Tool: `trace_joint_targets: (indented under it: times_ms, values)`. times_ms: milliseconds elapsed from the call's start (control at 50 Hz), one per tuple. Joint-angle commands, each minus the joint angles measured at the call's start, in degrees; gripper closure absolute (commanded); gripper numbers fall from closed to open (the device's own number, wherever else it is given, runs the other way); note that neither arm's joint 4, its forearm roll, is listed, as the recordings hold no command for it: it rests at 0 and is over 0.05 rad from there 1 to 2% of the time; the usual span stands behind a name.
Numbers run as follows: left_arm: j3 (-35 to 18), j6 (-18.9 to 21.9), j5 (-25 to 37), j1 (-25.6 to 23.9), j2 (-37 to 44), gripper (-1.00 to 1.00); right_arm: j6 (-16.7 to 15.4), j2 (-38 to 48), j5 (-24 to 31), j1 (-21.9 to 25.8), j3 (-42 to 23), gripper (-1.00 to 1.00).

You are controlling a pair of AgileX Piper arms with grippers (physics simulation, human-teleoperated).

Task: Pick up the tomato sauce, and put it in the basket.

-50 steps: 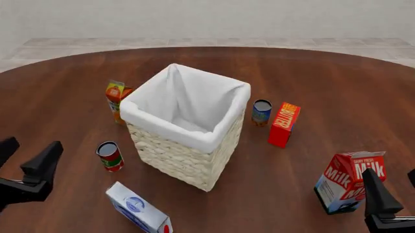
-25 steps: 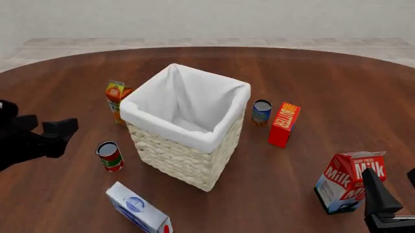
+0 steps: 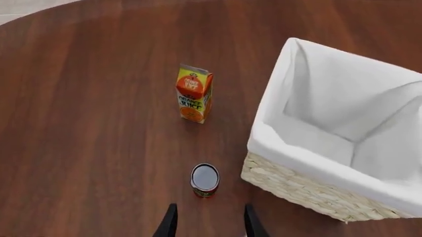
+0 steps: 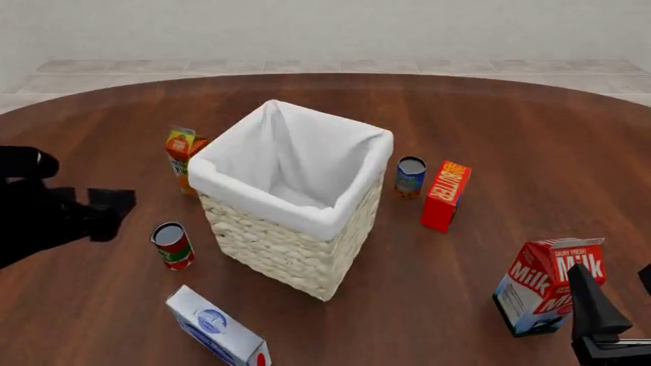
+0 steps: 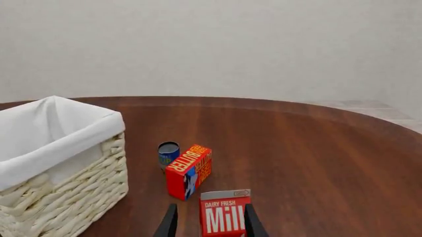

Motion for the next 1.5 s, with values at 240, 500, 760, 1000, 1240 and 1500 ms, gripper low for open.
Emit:
trace_joint_targets:
  times_ms: [240,500,760,1000,1240,1500]
  values:
    - [2.9,0.5,-6.7,2.5,6.6,-1.00,0.0,-0.1,0.1,0.0,0.0,-1.00]
    - [4.0,1.5,-10.6,4.1,11.9,-1.00,0.0,0.0,0.1,0.0,0.0,-1.00]
    - [5.2,0.3,-13.9,3.7,14.8,-1.00,0.0,-0.1,0.1,0.0,0.0,-1.00]
    - [5.4,-0.8,-17.7,3.5,19.5,-1.00,0.0,0.0,0.0,0.0,0.0,-1.00]
    - [5.3,-2.4,-21.0,3.4,24.2,-1.00,0.0,0.0,0.0,0.0,0.0,-1.00]
    - [5.0,-3.9,-24.3,3.2,29.0,-1.00,0.0,-0.1,0.1,0.0,0.0,-1.00]
